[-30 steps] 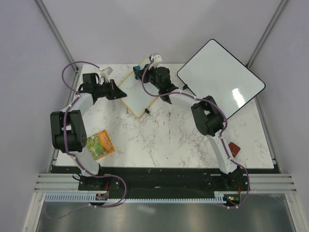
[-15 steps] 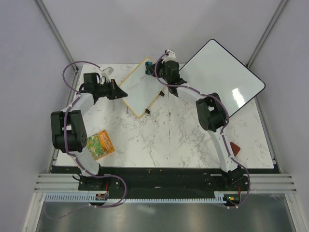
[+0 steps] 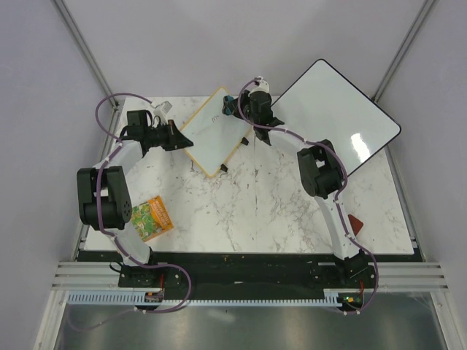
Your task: Erase the whiteboard
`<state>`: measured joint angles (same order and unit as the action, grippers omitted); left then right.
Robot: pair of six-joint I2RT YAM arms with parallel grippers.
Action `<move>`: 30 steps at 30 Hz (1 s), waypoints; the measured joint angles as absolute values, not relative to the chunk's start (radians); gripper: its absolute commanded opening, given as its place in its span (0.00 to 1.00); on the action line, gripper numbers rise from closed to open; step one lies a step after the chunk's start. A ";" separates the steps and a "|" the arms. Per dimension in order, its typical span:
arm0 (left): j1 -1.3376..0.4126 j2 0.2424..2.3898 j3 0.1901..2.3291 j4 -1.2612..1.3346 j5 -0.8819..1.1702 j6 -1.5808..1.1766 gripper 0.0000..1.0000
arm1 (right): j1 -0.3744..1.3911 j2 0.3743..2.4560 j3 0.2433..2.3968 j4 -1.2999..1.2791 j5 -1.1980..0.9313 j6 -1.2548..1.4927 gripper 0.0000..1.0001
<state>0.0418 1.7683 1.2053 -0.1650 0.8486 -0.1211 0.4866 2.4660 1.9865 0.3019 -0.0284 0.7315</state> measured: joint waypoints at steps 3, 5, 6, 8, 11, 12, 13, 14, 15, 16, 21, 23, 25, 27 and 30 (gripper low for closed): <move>0.042 1.768 1.205 -0.167 0.849 -0.126 0.02 | 0.478 2.445 1.926 0.310 -0.024 0.746 0.00; 0.041 1.768 1.205 -0.167 0.850 -0.126 0.02 | 0.472 2.423 1.871 0.318 -0.018 0.753 0.00; 0.041 1.768 1.205 -0.167 0.849 -0.126 0.02 | 0.469 2.415 1.847 0.318 -0.017 0.756 0.00; 0.041 1.768 1.205 -0.167 0.850 -0.126 0.02 | 0.465 2.411 1.834 0.318 -0.021 0.759 0.00; 0.041 1.768 1.205 -0.168 0.851 -0.126 0.02 | 0.466 2.409 1.834 0.316 -0.021 0.752 0.00; 0.041 1.768 1.205 -0.168 0.851 -0.126 0.02 | 0.467 2.409 1.834 0.316 -0.018 0.749 0.00; 0.041 1.768 1.205 -0.168 0.851 -0.126 0.02 | 0.469 2.407 1.834 0.316 -0.015 0.743 0.00; 0.041 1.768 1.205 -0.168 0.852 -0.126 0.02 | 0.472 2.406 1.835 0.313 -0.006 0.736 0.00; 0.041 1.768 1.205 -0.168 0.852 -0.126 0.02 | 0.479 2.404 1.836 0.308 0.012 0.726 0.00; 0.041 1.768 1.205 -0.170 0.852 -0.126 0.02 | 0.485 2.403 1.839 0.304 0.027 0.717 0.00; 0.041 1.767 1.205 -0.178 0.851 -0.126 0.02 | 0.508 2.403 1.864 0.266 0.090 0.672 0.00; 0.041 1.766 1.205 -0.179 0.851 -0.126 0.02 | 0.517 2.402 1.867 0.259 0.107 0.660 0.00; 0.041 1.766 1.205 -0.182 0.851 -0.127 0.02 | 0.525 2.399 1.869 0.251 0.112 0.657 0.00; 0.041 1.766 1.205 -0.187 0.851 -0.130 0.02 | 0.531 2.398 1.874 0.243 0.112 0.657 0.00; 0.041 1.766 1.205 -0.193 0.850 -0.135 0.02 | 0.542 2.398 1.879 0.237 0.115 0.655 0.00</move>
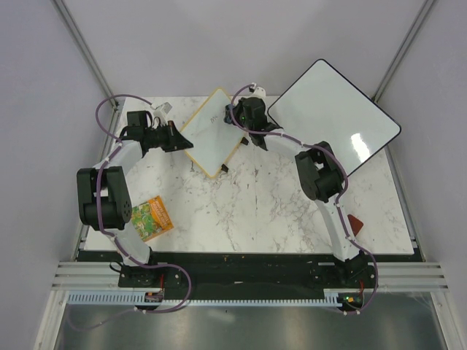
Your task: Erase the whiteboard
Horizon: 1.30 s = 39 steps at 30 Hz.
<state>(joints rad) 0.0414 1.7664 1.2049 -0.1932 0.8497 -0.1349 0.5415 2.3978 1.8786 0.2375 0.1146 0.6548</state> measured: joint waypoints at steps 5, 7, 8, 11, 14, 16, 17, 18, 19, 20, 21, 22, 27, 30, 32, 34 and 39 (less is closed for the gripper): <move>0.042 1.766 1.204 -0.209 0.849 -0.142 0.02 | 0.573 2.388 1.880 0.236 0.118 0.649 0.00; 0.042 1.766 1.204 -0.213 0.848 -0.142 0.02 | 0.591 2.382 1.881 0.237 0.118 0.649 0.00; 0.042 1.766 1.204 -0.216 0.847 -0.142 0.02 | 0.600 2.380 1.883 0.240 0.118 0.649 0.00; 0.044 1.766 1.204 -0.226 0.846 -0.142 0.02 | 0.632 2.378 1.897 0.241 0.117 0.646 0.00; 0.046 1.766 1.203 -0.234 0.845 -0.142 0.02 | 0.661 2.375 1.909 0.247 0.109 0.640 0.00; 0.047 1.766 1.203 -0.238 0.845 -0.142 0.02 | 0.678 2.373 1.917 0.247 0.103 0.638 0.00; 0.048 1.766 1.203 -0.239 0.845 -0.142 0.02 | 0.686 2.372 1.920 0.248 0.103 0.638 0.00; 0.048 1.766 1.203 -0.239 0.845 -0.142 0.02 | 0.693 2.372 1.923 0.250 0.103 0.636 0.00; 0.049 1.766 1.202 -0.239 0.845 -0.142 0.02 | 0.699 2.371 1.926 0.250 0.103 0.635 0.00; 0.049 1.766 1.201 -0.239 0.845 -0.142 0.02 | 0.704 2.371 1.928 0.251 0.103 0.632 0.00; 0.049 1.766 1.201 -0.239 0.845 -0.142 0.02 | 0.709 2.370 1.929 0.250 0.105 0.630 0.00; 0.049 1.766 1.201 -0.239 0.845 -0.142 0.02 | 0.712 2.370 1.930 0.250 0.108 0.627 0.00; 0.049 1.766 1.201 -0.238 0.847 -0.142 0.02 | 0.709 2.366 1.927 0.245 0.114 0.632 0.00; 0.049 1.766 1.201 -0.235 0.849 -0.141 0.02 | 0.696 2.359 1.908 0.256 0.094 0.657 0.00; 0.048 1.766 1.201 -0.231 0.850 -0.140 0.02 | 0.683 2.355 1.891 0.270 0.068 0.678 0.00; 0.048 1.766 1.201 -0.229 0.850 -0.140 0.02 | 0.665 2.350 1.871 0.278 0.040 0.694 0.00; 0.047 1.766 1.201 -0.228 0.850 -0.141 0.02 | 0.629 2.342 1.825 0.281 0.006 0.707 0.00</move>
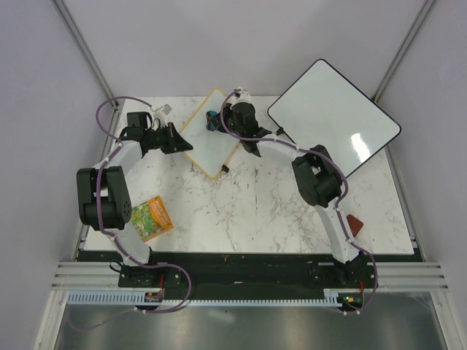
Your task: Erase the whiteboard
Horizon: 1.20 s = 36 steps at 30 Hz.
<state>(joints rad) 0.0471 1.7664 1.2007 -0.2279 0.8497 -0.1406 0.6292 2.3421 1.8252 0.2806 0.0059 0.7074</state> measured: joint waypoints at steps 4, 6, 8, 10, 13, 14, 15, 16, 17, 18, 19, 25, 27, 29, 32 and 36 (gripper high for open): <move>0.046 1.766 1.201 -0.226 0.850 -0.141 0.02 | 0.622 2.341 1.822 0.279 -0.004 0.697 0.00; 0.046 1.766 1.201 -0.226 0.850 -0.141 0.02 | 0.629 2.339 1.822 0.278 0.008 0.671 0.00; 0.046 1.766 1.201 -0.226 0.850 -0.141 0.02 | 0.636 2.337 1.823 0.276 0.025 0.647 0.00; 0.046 1.766 1.201 -0.228 0.850 -0.141 0.02 | 0.648 2.337 1.830 0.269 0.055 0.615 0.00; 0.046 1.766 1.201 -0.229 0.850 -0.141 0.02 | 0.664 2.337 1.843 0.254 0.096 0.577 0.00; 0.046 1.766 1.201 -0.229 0.849 -0.141 0.02 | 0.670 2.337 1.847 0.249 0.109 0.567 0.00; 0.046 1.766 1.201 -0.230 0.849 -0.141 0.02 | 0.674 2.337 1.850 0.245 0.119 0.556 0.00; 0.046 1.766 1.201 -0.230 0.849 -0.141 0.02 | 0.678 2.337 1.853 0.241 0.130 0.546 0.00; 0.046 1.766 1.201 -0.231 0.849 -0.141 0.02 | 0.682 2.337 1.857 0.236 0.137 0.538 0.00; 0.046 1.766 1.201 -0.231 0.849 -0.141 0.02 | 0.686 2.337 1.863 0.228 0.144 0.530 0.00; 0.046 1.766 1.201 -0.231 0.849 -0.141 0.02 | 0.690 2.337 1.868 0.221 0.152 0.522 0.00; 0.046 1.766 1.201 -0.234 0.847 -0.141 0.02 | 0.719 2.335 1.880 0.210 0.168 0.491 0.00; 0.046 1.766 1.201 -0.233 0.847 -0.141 0.02 | 0.723 2.333 1.880 0.210 0.167 0.489 0.00; 0.046 1.766 1.201 -0.233 0.847 -0.141 0.02 | 0.729 2.331 1.880 0.210 0.162 0.489 0.00; 0.047 1.766 1.201 -0.234 0.847 -0.141 0.02 | 0.738 2.327 1.882 0.210 0.149 0.488 0.00; 0.047 1.766 1.201 -0.234 0.846 -0.141 0.02 | 0.759 2.321 1.888 0.209 0.128 0.488 0.00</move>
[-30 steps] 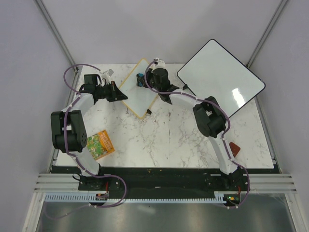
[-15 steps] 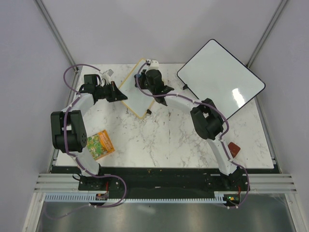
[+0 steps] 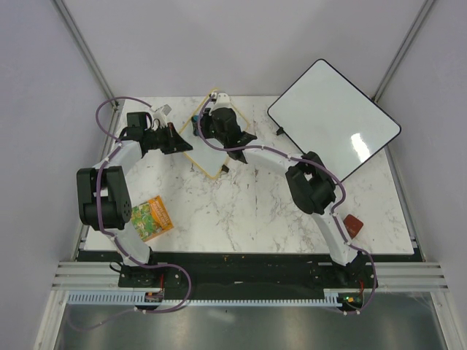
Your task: Erase the whiteboard
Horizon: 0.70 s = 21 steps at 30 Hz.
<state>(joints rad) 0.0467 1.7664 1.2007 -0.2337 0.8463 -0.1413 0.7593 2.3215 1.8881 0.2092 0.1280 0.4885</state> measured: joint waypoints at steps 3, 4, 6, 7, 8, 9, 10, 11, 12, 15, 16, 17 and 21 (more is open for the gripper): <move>0.047 1.766 1.201 -0.234 0.846 -0.142 0.02 | 0.781 2.321 1.903 0.204 0.116 0.485 0.00; 0.047 1.766 1.201 -0.234 0.845 -0.142 0.02 | 0.788 2.321 1.908 0.203 0.109 0.484 0.00; 0.048 1.766 1.201 -0.235 0.845 -0.142 0.02 | 0.801 2.321 1.916 0.202 0.102 0.482 0.00; 0.048 1.766 1.201 -0.235 0.844 -0.141 0.02 | 0.808 2.321 1.920 0.201 0.102 0.481 0.00; 0.049 1.766 1.201 -0.235 0.845 -0.141 0.02 | 0.814 2.321 1.922 0.201 0.102 0.481 0.00; 0.049 1.766 1.201 -0.236 0.845 -0.141 0.02 | 0.818 2.321 1.925 0.200 0.103 0.480 0.00; 0.049 1.766 1.201 -0.236 0.844 -0.141 0.02 | 0.824 2.321 1.928 0.197 0.106 0.480 0.00; 0.049 1.766 1.201 -0.236 0.844 -0.141 0.02 | 0.827 2.321 1.930 0.195 0.109 0.480 0.00; 0.049 1.766 1.201 -0.236 0.844 -0.141 0.02 | 0.830 2.321 1.932 0.192 0.115 0.481 0.00; 0.049 1.766 1.201 -0.236 0.844 -0.141 0.02 | 0.835 2.321 1.931 0.191 0.144 0.487 0.00; 0.049 1.766 1.201 -0.236 0.845 -0.141 0.02 | 0.837 2.320 1.929 0.191 0.155 0.493 0.00; 0.049 1.766 1.201 -0.235 0.845 -0.141 0.02 | 0.838 2.318 1.925 0.193 0.163 0.500 0.00; 0.049 1.766 1.201 -0.234 0.846 -0.141 0.02 | 0.837 2.317 1.917 0.199 0.174 0.535 0.00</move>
